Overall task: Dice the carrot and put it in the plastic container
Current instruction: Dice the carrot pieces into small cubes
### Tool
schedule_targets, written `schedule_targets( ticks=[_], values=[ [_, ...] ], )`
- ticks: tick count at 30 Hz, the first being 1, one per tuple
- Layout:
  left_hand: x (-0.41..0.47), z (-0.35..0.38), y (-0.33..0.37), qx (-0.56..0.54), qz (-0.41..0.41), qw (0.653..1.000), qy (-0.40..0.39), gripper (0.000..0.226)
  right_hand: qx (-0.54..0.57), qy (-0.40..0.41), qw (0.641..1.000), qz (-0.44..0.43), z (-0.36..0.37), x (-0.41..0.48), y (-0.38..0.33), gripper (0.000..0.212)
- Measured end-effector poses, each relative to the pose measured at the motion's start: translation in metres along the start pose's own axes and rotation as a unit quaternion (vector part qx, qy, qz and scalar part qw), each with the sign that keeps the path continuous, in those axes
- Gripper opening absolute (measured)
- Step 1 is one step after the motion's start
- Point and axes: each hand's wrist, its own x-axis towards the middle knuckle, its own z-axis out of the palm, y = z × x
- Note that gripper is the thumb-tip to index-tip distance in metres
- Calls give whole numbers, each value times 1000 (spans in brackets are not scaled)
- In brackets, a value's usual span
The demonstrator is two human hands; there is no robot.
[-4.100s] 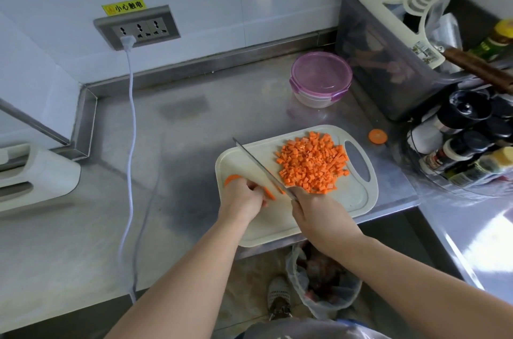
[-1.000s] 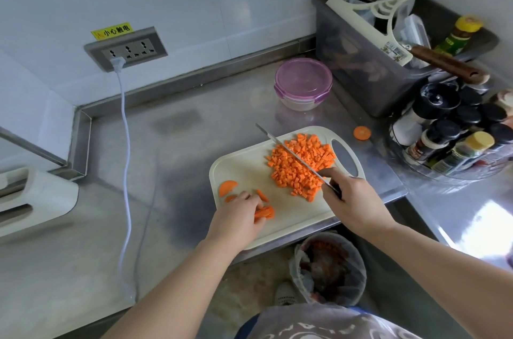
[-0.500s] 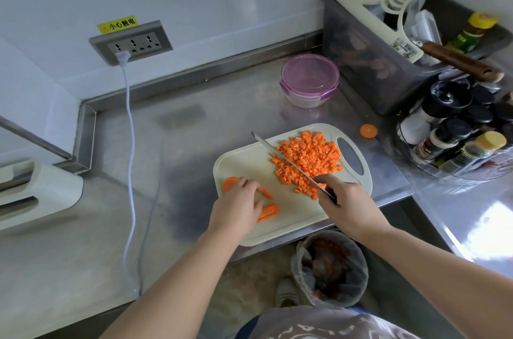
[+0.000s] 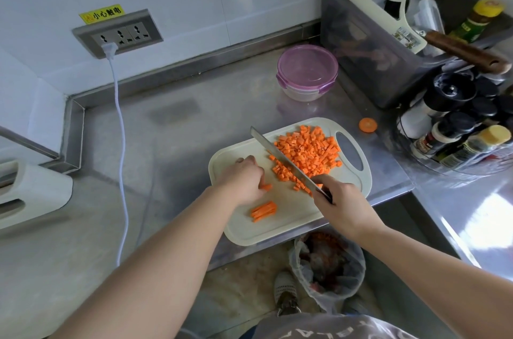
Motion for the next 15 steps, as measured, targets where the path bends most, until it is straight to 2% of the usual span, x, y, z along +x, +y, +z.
schedule_targets(
  ticks=[2, 8, 12, 15],
  values=[
    [1, 1, -1, -32, -33, 999, -4, 31, 1, -7, 1000, 8, 1, 2, -1, 22],
    [-2, 6, -5, -169, -81, 980, 65, 34, -2, -16, 1000, 13, 4, 6, -9, 17],
    [-4, 17, -4, -158, -82, 980, 88, 35, -9, -41, 999, 26, 11, 10, -15, 20],
    [-5, 21, 2, -162, -92, 977, 102, 26, -22, -60, 997, 36, 19, 12, -19, 23]
  ],
)
